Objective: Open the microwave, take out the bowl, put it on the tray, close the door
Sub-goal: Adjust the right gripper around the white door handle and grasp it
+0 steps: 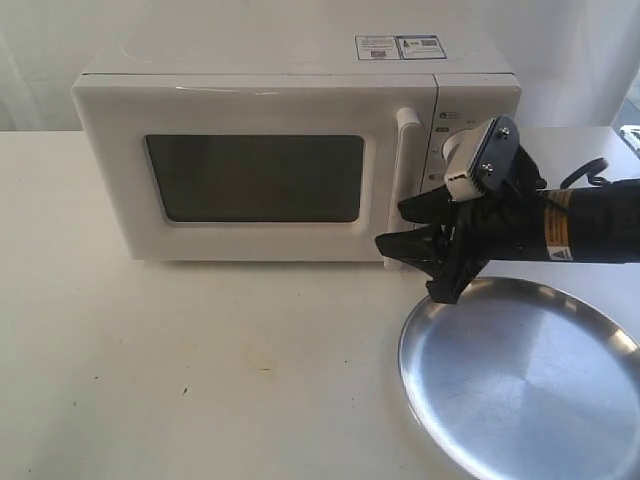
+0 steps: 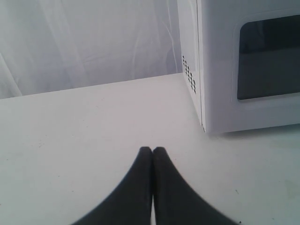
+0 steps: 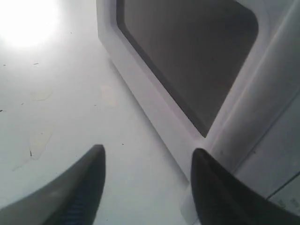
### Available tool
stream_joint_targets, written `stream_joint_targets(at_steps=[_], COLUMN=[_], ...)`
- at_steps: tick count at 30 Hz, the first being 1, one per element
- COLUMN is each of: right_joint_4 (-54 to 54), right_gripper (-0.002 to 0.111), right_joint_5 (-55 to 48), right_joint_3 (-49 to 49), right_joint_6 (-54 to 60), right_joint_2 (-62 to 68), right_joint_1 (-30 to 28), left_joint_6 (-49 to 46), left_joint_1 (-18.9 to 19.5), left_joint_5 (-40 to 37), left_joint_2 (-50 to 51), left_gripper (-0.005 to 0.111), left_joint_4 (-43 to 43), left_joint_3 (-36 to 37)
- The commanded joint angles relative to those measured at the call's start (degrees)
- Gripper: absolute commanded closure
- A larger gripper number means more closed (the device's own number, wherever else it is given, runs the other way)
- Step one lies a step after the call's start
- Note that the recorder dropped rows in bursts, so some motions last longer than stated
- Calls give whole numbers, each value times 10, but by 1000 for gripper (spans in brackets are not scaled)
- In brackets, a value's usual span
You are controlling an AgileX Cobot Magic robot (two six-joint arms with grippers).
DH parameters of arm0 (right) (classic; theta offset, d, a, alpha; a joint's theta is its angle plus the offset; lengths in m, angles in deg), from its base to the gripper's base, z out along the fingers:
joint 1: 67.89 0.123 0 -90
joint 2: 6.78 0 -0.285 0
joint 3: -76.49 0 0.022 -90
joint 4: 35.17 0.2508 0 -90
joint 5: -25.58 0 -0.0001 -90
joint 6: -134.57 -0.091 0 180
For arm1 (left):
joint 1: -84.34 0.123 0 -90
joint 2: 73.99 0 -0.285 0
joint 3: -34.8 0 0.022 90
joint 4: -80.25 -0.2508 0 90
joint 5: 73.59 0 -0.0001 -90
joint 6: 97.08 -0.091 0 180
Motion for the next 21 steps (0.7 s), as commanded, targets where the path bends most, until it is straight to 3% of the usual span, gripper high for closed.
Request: stream_joint_targets(at_steps=[1, 8, 16, 21], right_joint_4=[11, -16, 71, 99], right_gripper=[55, 56, 59, 62], right_joint_5=[6, -4, -6, 44], right_joint_3=[2, 5, 7, -23], right_joint_6=[-10, -63, 34, 58], right_joint_2=[-4, -49, 3, 61], right_joint_1=[-12, -36, -37, -37], left_joint_6=[0, 0, 0, 0], left_joint_1=[-2, -2, -2, -2], left_joint_5=[2, 2, 2, 2], left_joint_2=[-1, -1, -1, -1], left_gripper=[107, 107, 107, 107], left_joint_4=[5, 5, 5, 5], left_joint_3=[-2, -2, -2, -2])
